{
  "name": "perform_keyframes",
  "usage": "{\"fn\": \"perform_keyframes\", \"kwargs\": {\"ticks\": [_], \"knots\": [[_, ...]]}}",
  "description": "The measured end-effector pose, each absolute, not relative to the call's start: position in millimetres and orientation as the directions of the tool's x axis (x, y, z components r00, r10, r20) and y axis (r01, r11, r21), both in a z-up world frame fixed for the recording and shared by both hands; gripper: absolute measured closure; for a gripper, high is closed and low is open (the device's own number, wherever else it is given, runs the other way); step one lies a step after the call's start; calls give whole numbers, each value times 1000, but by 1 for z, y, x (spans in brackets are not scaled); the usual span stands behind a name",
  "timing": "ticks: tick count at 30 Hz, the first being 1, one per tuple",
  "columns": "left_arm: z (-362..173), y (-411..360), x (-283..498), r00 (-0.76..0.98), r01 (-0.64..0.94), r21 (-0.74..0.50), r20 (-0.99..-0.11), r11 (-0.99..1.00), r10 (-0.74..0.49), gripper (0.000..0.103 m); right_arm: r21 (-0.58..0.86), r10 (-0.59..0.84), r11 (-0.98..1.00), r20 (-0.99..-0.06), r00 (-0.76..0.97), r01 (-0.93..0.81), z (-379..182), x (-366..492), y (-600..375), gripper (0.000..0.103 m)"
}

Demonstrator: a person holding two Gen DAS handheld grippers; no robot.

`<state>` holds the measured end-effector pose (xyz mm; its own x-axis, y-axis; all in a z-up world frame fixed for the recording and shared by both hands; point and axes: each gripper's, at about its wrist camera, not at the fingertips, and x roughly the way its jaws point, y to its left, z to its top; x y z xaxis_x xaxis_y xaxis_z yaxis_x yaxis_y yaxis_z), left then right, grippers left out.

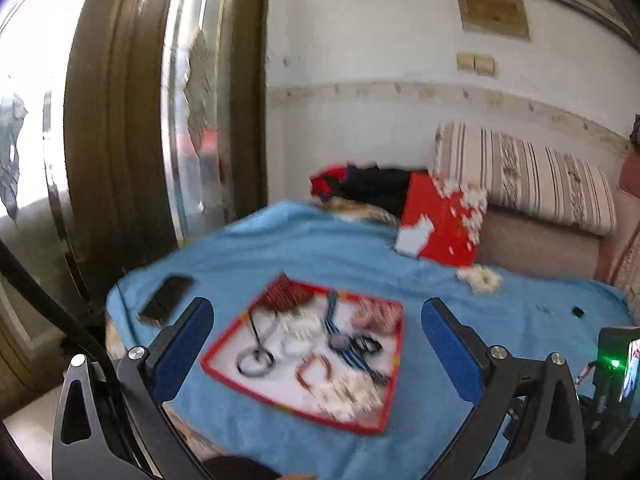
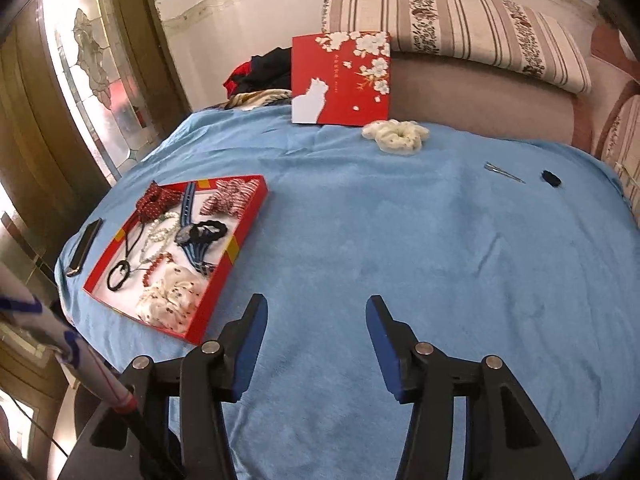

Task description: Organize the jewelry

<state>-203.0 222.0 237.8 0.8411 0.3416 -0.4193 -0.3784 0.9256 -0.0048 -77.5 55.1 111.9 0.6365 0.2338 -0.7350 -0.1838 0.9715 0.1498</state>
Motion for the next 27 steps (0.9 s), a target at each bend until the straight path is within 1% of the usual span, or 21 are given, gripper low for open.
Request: {"fn": "perform_keyframes", "kwargs": {"ticks": [2, 5, 10, 13, 18, 27], "knots": [[228, 216, -197, 830, -350, -4, -466, 937, 308, 0, 146, 219, 975, -742, 634, -166, 108, -78, 50, 47], [213, 207, -191, 812, -323, 1, -513, 946, 278, 0, 127, 190, 981, -744, 640, -144, 106, -82, 42, 47], [188, 197, -182, 766, -297, 5, -596, 955, 241, 0, 76, 137, 990, -745, 653, -120, 105, -88, 33, 43], [179, 197, -179, 745, -303, 9, -622, 953, 242, 0, 70, 128, 991, -747, 652, -114, 105, -88, 30, 42], [172, 202, -175, 729, -315, 36, -631, 948, 266, 0, 49, 121, 991, -752, 648, -128, 104, -89, 40, 41], [160, 223, -169, 686, -339, 15, -680, 941, 258, 0, -12, 102, 985, -756, 647, -169, 107, -91, 68, 38]]}}
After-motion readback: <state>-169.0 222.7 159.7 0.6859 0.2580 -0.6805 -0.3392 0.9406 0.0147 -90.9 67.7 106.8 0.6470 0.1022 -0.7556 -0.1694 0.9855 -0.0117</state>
